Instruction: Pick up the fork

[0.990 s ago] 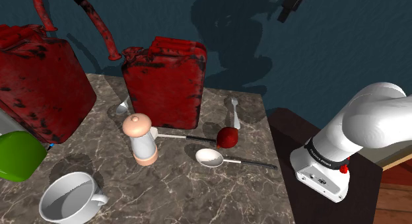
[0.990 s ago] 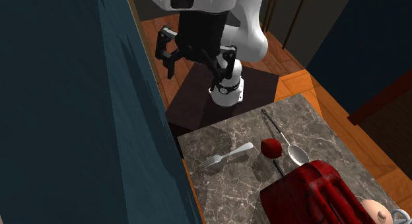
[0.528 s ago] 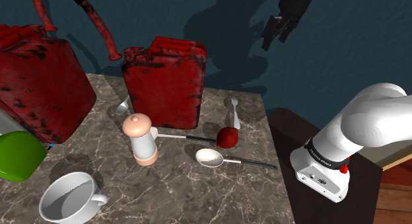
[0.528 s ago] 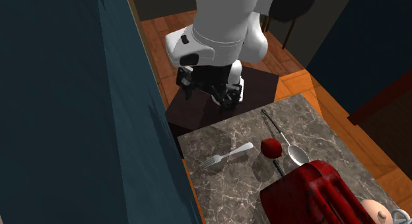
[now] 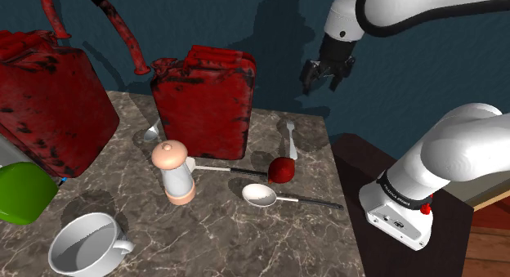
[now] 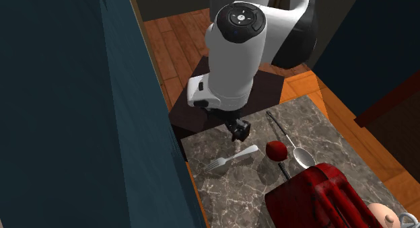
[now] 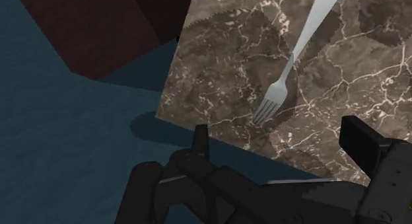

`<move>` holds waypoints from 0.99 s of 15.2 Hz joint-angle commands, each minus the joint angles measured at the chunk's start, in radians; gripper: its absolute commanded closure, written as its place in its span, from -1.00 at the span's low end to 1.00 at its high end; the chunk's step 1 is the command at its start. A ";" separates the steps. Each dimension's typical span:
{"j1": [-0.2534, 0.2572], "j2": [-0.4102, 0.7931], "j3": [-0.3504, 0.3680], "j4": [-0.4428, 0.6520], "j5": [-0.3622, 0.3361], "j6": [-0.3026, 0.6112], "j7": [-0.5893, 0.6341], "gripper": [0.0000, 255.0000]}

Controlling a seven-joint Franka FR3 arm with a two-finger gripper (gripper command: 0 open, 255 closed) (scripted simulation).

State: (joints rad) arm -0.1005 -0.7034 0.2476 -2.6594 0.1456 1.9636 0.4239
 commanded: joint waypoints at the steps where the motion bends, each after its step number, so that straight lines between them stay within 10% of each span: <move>1: -0.006 0.043 0.025 -0.027 0.039 0.050 0.071 -1.00; 15: -0.005 0.378 0.158 -0.116 0.233 0.412 0.347 -1.00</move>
State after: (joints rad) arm -0.1060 -0.3406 0.4020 -2.7695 0.3762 2.3537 0.7708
